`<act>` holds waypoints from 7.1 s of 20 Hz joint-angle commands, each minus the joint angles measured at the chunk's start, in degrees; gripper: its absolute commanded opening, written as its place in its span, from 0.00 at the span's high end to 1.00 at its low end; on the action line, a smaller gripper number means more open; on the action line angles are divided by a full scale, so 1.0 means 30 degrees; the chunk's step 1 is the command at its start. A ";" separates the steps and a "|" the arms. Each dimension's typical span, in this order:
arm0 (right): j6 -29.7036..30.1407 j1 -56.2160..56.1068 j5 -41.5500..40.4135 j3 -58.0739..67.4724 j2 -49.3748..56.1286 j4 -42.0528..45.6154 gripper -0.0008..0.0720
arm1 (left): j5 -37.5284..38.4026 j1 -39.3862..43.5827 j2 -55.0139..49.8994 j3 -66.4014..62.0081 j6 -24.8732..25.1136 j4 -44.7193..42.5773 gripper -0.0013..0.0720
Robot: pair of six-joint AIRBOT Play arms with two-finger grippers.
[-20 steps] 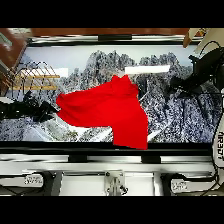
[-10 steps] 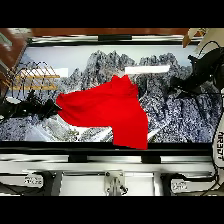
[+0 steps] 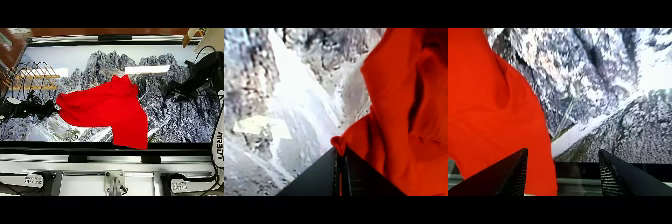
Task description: Fold the shirts.
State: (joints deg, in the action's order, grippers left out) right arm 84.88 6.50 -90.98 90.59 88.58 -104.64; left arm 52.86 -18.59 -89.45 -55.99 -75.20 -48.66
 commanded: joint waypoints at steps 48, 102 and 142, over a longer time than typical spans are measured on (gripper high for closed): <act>0.3650 -0.3395 1.0273 0.5610 -1.6130 0.2681 0.91 | 0.1559 0.0211 1.9176 -1.4302 -0.2812 -0.6331 0.94; 0.0954 -0.0211 0.3621 -0.2171 -0.1005 0.0539 0.15 | 0.6025 -0.0597 0.0984 0.2390 0.2492 -0.0678 0.08; 0.5748 -0.0204 0.7730 -0.5209 -0.2033 -0.5523 0.92 | 0.8240 -0.0342 0.4335 -0.4794 0.2361 -0.0576 0.94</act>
State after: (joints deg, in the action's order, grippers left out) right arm 97.43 5.80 -70.13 71.11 88.86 -118.61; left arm 76.90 -19.57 -79.96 -62.59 -68.49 -50.72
